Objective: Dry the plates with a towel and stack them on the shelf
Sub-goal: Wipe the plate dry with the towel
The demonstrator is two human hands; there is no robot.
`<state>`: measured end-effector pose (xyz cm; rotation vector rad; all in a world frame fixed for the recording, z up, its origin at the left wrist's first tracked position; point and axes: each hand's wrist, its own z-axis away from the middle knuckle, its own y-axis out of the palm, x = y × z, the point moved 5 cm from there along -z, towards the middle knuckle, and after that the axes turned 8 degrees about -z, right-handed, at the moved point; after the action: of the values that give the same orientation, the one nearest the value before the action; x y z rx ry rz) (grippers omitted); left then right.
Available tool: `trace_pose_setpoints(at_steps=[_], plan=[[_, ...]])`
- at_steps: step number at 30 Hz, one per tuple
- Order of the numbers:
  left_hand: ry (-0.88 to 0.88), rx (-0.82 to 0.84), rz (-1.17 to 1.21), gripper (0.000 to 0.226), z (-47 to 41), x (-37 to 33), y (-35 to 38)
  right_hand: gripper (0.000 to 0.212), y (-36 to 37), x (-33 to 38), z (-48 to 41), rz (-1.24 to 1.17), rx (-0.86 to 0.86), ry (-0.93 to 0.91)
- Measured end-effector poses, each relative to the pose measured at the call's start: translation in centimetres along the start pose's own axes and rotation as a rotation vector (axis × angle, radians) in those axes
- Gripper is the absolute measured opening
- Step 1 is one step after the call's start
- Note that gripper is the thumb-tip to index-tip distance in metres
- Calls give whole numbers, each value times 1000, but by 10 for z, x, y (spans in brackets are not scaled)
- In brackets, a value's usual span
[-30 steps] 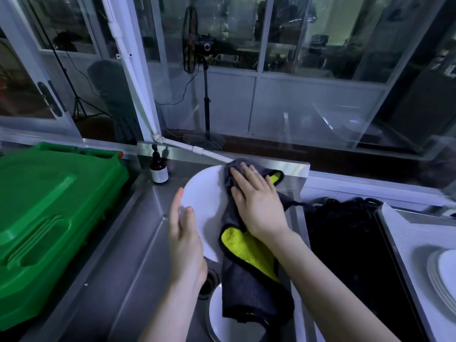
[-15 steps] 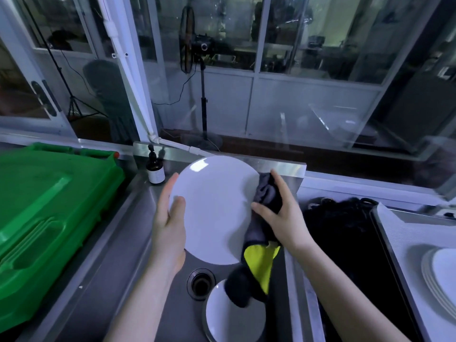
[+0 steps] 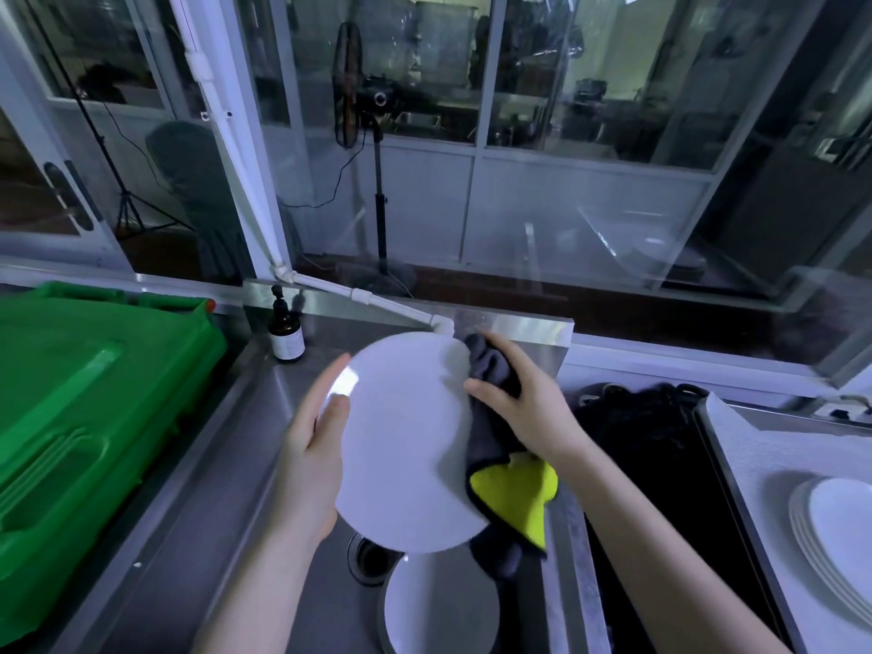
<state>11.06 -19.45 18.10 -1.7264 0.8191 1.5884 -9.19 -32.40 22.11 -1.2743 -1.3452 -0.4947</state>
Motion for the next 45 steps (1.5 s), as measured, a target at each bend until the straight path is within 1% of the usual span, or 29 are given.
trace_pose_setpoints(at_steps=[2,4,6,8,10,14,15,16,18,20,22,24,25,26,28,30,33,35,36,37,38,40,41,43,44,45], plan=[[-76,-119,125,41,1,5,-4,57,9,-20,25,-145,-104,101],[-121,-158,156,41,2,6,-4,60,19,-31,42,-297,-157,164],[-109,-109,108,43,0,3,-3,59,20,-33,44,-381,-193,191],[-62,-25,27,46,-4,-3,-5,59,11,-26,33,-392,-184,166],[-7,78,-69,46,-11,-9,-8,62,0,-10,16,-317,-96,88],[145,361,-283,40,-16,-19,4,68,0,30,-14,-27,260,-72],[173,399,-320,40,-14,-18,9,68,5,37,-18,23,326,-91],[184,403,-325,40,-13,-17,12,67,8,41,-21,44,358,-96],[169,347,-271,41,-11,-13,12,66,6,43,-25,40,332,-99],[128,246,-174,41,-9,-6,7,64,-2,36,-22,11,220,-63],[63,76,-30,39,-8,1,1,60,-8,20,-7,-104,38,11],[-16,-106,95,39,-6,5,-3,57,-1,0,17,-278,-119,96],[-48,-156,120,39,-5,5,-3,57,6,-8,27,-350,-163,142],[-63,-168,114,40,-5,4,-3,57,11,-14,35,-395,-196,183],[-44,-97,43,43,-9,-3,-4,55,12,-19,37,-431,-229,233],[13,32,-70,44,-18,-10,-8,55,5,-12,28,-422,-177,198],[124,260,-220,41,-32,-22,-10,60,-5,10,8,-297,52,74],[177,439,-324,39,-34,-31,-2,61,-4,21,-5,-180,213,42],[184,499,-371,38,-34,-33,2,60,-2,25,-9,-144,272,44],[168,521,-399,36,-35,-33,5,59,0,26,-12,-130,302,51],[135,504,-402,34,-36,-33,6,57,1,26,-14,-136,300,57],[69,391,-368,31,-38,-31,4,53,1,24,-14,-162,245,51],[45,300,-331,30,-37,-29,2,51,-1,21,-13,-176,213,48],[10,42,-184,27,-26,-23,-5,49,-5,9,-9,-270,114,75],[-13,-90,-76,26,-16,-16,-8,48,-7,1,-4,-374,21,119],[-48,-184,49,27,-2,-9,-6,46,-6,-9,1,-492,-91,181]])
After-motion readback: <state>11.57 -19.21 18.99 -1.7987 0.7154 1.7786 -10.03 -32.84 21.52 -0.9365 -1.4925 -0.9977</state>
